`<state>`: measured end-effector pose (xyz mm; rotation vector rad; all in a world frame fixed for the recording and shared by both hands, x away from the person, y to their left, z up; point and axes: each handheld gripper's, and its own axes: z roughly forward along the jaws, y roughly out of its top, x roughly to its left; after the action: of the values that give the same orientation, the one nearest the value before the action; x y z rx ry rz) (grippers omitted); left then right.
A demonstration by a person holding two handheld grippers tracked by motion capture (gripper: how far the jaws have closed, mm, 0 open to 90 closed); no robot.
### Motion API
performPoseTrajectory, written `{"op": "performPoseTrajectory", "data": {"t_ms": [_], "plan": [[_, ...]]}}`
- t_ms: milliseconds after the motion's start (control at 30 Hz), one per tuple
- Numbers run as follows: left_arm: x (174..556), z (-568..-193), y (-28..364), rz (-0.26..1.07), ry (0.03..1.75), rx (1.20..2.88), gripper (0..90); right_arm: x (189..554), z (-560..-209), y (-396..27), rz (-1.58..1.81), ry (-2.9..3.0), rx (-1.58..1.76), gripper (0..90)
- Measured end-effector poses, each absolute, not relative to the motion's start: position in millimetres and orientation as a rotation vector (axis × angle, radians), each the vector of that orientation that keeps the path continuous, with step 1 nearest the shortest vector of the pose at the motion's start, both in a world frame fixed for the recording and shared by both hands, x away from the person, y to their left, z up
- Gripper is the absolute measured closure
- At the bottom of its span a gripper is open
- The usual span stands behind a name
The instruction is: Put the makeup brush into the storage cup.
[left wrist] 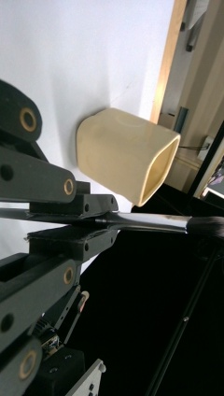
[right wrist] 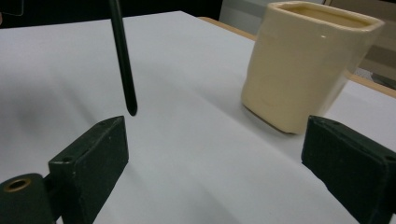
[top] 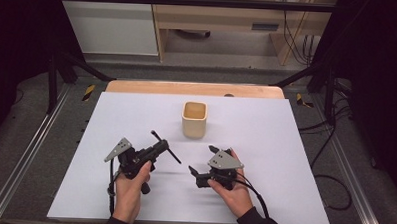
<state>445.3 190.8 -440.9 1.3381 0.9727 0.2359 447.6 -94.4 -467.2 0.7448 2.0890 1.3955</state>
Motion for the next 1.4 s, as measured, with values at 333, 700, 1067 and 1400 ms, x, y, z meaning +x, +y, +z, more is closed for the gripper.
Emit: {"op": "performPoseTrajectory", "data": {"t_ms": [333,700,1067,1400], "plan": [[443,-436,201,0.306,0.999,1.315,83.5,453,-457,-134,1.413,2.011,0.835,8.8],[442,-428,210,0.394,0.997,1.331,83.5,453,-458,-174,1.396,1.958,0.921,7.3],[450,-409,192,0.434,0.972,1.398,83.6,451,-458,-202,1.386,1.920,0.937,7.4],[469,-359,172,0.511,0.920,1.516,83.6,452,-460,-216,1.372,1.898,0.997,7.1]]}}
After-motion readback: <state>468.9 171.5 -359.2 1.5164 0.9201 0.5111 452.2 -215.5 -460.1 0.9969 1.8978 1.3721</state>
